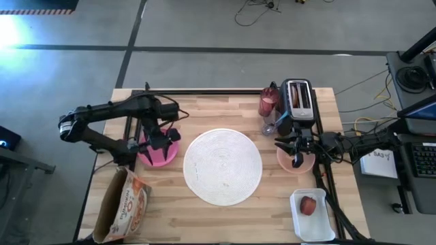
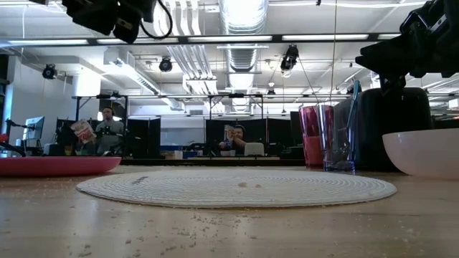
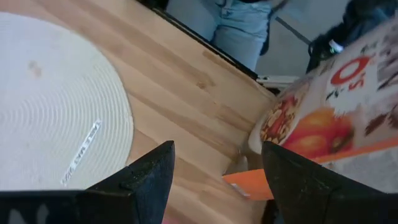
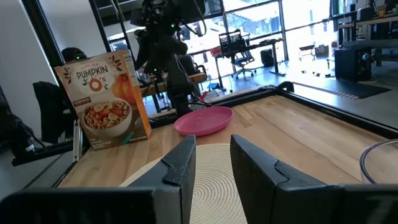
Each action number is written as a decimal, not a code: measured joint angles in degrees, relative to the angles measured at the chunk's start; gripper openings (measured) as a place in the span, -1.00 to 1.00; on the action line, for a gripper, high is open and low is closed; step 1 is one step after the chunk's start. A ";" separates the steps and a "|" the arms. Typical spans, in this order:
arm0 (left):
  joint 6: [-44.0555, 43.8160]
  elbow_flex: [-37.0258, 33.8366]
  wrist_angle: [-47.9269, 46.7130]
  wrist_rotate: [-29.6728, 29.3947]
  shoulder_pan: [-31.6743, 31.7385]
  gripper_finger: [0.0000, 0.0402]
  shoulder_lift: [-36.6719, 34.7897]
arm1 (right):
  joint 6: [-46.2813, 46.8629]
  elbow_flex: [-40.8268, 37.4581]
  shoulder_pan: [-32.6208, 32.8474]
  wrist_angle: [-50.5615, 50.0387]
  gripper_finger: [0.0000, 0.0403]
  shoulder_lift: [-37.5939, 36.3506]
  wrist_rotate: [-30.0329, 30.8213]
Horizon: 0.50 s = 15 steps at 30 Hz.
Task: Arrange a breakfast setting
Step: Move the cereal box to the top center of the table
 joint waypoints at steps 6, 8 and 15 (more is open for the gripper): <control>-13.28 5.96 -0.01 -2.21 0.07 0.12 -3.90 | 0.00 0.00 -0.02 0.01 -0.55 -0.02 0.00; -17.97 8.32 0.01 -3.52 0.07 0.12 -5.09 | 0.00 -0.01 0.01 0.01 -0.55 -0.02 0.00; -39.67 13.70 0.01 -10.19 0.07 0.12 -7.05 | 0.00 -0.01 -0.02 -0.01 -0.55 -0.02 0.00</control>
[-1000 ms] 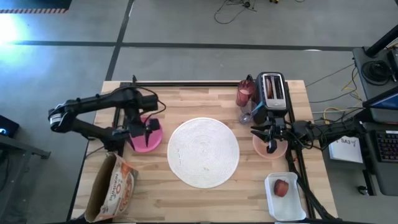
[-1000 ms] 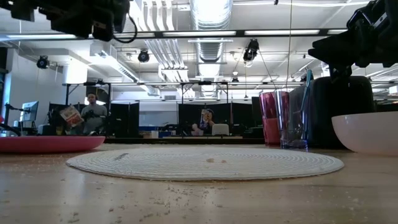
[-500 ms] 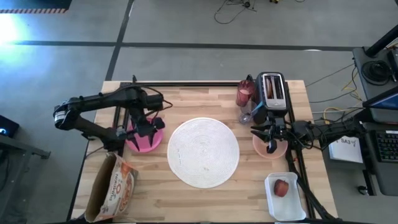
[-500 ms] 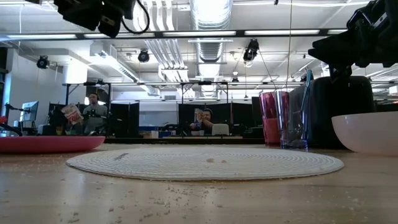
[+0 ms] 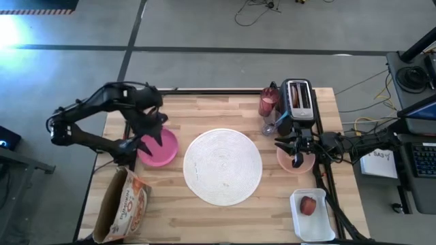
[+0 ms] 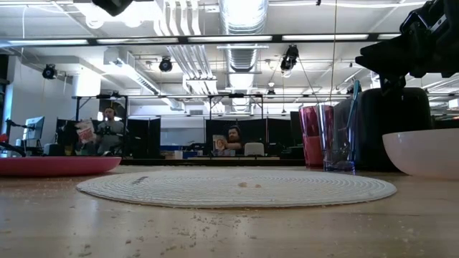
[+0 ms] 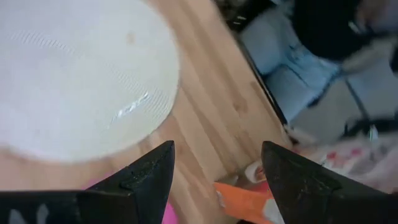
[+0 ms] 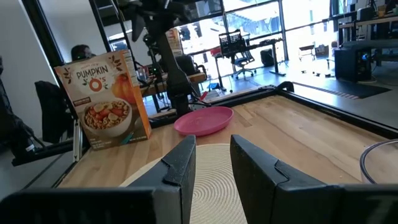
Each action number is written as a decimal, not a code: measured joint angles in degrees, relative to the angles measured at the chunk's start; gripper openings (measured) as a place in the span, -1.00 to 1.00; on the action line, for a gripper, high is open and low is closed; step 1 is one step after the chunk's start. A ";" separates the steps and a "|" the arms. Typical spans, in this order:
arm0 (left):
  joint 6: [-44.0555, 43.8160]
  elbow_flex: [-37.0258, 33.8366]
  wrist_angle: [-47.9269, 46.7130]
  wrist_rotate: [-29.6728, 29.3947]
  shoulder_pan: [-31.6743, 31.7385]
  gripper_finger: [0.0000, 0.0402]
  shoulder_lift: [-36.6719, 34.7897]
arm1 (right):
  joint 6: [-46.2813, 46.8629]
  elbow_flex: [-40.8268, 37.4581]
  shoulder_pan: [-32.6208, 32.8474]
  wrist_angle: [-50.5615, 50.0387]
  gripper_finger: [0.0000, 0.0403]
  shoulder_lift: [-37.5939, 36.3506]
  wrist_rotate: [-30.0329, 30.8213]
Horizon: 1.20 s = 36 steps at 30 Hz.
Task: Arrange a breakfast setting
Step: Move the cereal box to the top center of the table
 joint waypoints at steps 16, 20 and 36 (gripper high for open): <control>-33.99 3.37 0.00 -13.55 0.00 0.12 -2.22 | 0.00 0.00 0.02 0.02 -0.55 -0.01 0.00; -57.06 3.37 0.01 -21.98 0.04 0.12 -2.37 | 0.00 0.00 0.02 0.01 -0.55 0.00 0.00; -91.92 3.25 0.03 -29.45 0.02 0.12 -3.61 | 0.00 0.02 0.00 0.02 -0.55 -0.01 0.00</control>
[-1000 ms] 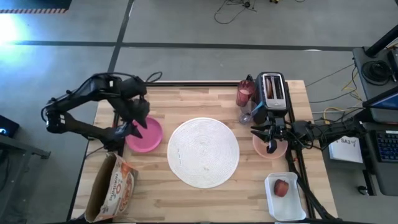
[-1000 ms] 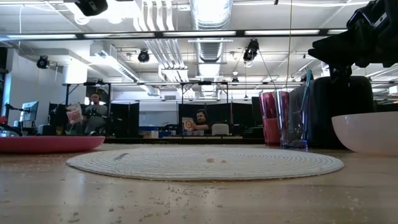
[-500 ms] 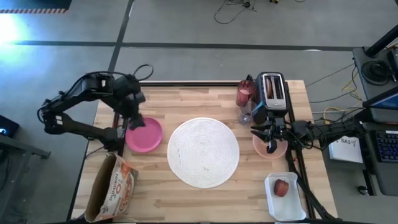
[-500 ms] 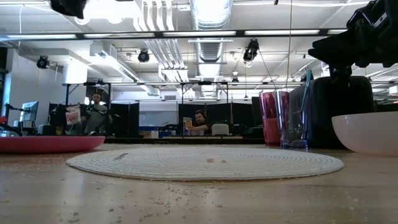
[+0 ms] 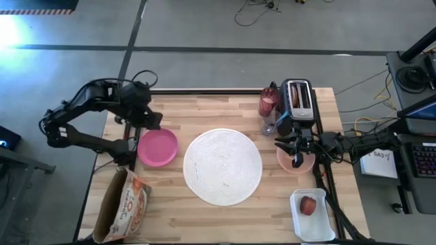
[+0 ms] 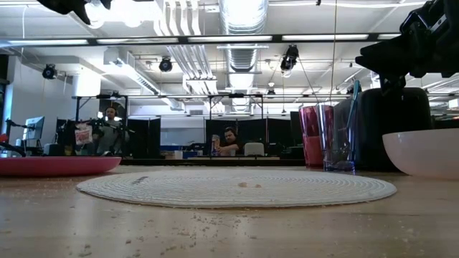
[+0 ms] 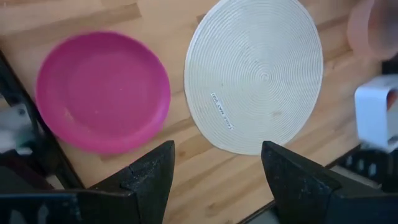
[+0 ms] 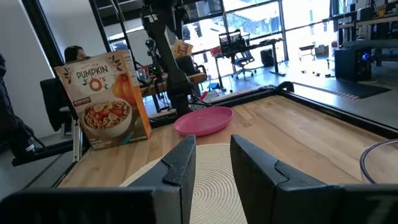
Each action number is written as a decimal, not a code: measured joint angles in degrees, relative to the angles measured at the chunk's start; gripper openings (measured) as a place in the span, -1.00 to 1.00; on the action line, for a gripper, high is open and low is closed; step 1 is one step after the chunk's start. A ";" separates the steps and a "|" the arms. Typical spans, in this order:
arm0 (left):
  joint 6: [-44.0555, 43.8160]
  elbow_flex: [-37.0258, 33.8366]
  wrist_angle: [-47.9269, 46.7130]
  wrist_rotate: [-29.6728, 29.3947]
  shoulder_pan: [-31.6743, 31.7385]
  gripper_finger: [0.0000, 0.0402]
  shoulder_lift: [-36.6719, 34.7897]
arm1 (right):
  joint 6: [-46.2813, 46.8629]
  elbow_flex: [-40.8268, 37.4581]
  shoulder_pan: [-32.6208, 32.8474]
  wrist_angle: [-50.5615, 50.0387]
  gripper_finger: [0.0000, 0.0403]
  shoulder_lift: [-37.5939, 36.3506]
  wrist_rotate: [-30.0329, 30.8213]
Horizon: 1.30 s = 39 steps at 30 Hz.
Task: Arrange a breakfast setting
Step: Move the cereal box to the top center of the table
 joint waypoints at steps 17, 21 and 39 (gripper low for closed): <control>-11.83 -0.01 4.85 -0.84 0.00 0.12 2.75 | 0.00 -0.02 0.01 -0.01 -0.55 0.02 0.00; -11.98 -0.02 3.74 -0.60 0.00 0.12 3.89 | 0.00 -0.02 0.02 0.00 -0.55 0.00 0.01; -14.53 -7.32 -0.03 15.69 -0.66 0.12 2.41 | 0.00 -0.02 0.02 0.00 -0.55 0.00 0.00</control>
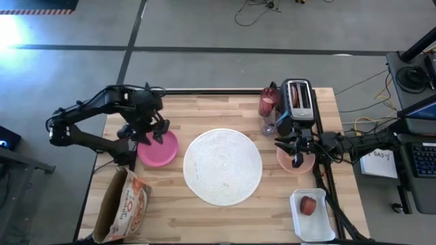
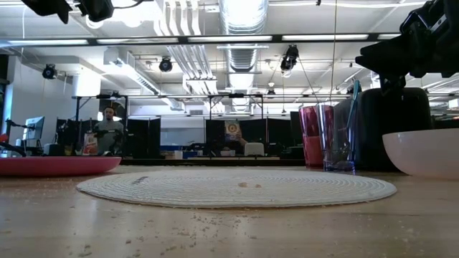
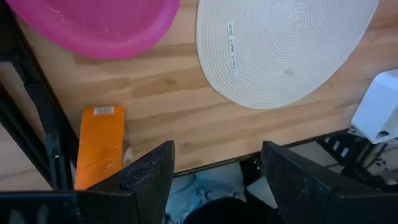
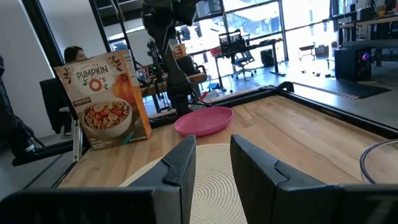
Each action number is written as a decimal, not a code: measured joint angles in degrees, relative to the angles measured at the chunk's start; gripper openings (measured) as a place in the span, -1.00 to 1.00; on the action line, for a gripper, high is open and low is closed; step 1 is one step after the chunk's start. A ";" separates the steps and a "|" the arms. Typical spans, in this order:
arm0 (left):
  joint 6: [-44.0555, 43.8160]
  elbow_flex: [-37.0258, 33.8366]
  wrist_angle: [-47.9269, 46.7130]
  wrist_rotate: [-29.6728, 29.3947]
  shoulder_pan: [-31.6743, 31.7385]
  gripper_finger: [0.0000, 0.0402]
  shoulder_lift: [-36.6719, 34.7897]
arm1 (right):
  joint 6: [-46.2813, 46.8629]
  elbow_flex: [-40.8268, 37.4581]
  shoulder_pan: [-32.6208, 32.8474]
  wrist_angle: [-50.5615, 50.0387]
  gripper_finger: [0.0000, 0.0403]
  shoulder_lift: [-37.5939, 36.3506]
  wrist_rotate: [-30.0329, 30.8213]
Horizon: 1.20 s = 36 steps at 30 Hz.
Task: Arrange a breakfast setting
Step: Move the cereal box to the top center of the table
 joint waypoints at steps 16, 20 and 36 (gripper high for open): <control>2.37 -0.12 0.02 3.87 -0.35 0.81 0.16 | 0.00 0.00 -0.02 0.00 -0.55 0.00 0.00; 3.99 -0.12 0.04 1.73 -0.75 0.95 0.83 | 0.00 0.00 -0.02 -0.02 -0.55 0.02 0.00; 4.82 7.36 0.00 -1.75 -3.81 0.99 2.36 | 0.00 0.00 -0.01 -0.01 -0.55 0.01 0.00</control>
